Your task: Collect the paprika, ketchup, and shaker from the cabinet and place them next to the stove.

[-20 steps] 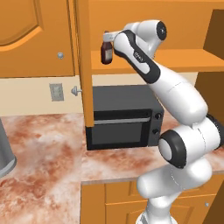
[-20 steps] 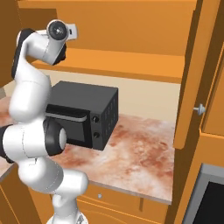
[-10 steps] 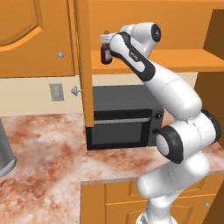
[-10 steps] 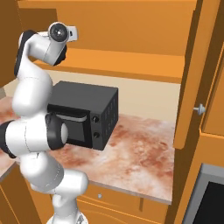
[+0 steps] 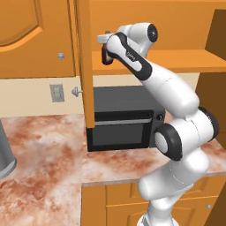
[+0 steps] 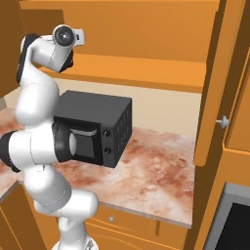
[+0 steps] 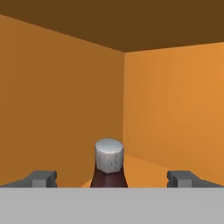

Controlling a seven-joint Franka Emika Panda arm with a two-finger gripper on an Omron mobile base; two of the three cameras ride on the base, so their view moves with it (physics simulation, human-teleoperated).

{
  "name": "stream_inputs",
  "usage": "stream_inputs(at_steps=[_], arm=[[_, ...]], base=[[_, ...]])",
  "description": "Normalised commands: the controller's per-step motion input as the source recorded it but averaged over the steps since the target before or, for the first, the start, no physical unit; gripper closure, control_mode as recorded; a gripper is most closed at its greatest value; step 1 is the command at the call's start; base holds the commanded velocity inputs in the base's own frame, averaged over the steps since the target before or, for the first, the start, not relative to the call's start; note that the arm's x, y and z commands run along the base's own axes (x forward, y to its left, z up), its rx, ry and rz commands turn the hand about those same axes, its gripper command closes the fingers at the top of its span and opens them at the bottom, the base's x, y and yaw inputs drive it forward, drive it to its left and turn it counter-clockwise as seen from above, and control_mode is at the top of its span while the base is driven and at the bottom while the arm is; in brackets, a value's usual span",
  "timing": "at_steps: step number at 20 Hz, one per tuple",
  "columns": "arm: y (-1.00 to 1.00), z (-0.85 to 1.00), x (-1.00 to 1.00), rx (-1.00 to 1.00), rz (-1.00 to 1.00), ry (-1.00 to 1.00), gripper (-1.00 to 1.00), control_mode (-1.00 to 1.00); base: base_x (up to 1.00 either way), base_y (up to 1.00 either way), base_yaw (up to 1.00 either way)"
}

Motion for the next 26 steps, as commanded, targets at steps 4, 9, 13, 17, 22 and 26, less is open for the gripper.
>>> stream_inputs(at_steps=[4,9,13,17,22,26], arm=[[0.08,0.0,0.13,0.0,0.0,0.0,-1.0,-1.0],[0.02,0.0,0.13,0.0,0.0,0.0,-1.0,-1.0],[0.07,-0.06,0.16,0.0,0.0,0.0,1.0,-1.0],[0.02,-0.04,0.06,0.0,0.0,0.01,1.0,-1.0],[0.0,0.0,0.0,0.0,0.0,0.01,1.0,-1.0],[0.0,0.0,-0.03,0.0,0.0,0.0,1.0,-1.0]], base=[[0.0,0.0,0.0],[0.0,0.0,0.0],[0.0,0.0,0.0],[0.0,0.0,0.0],[0.0,0.0,0.0],[0.0,0.0,0.0]])
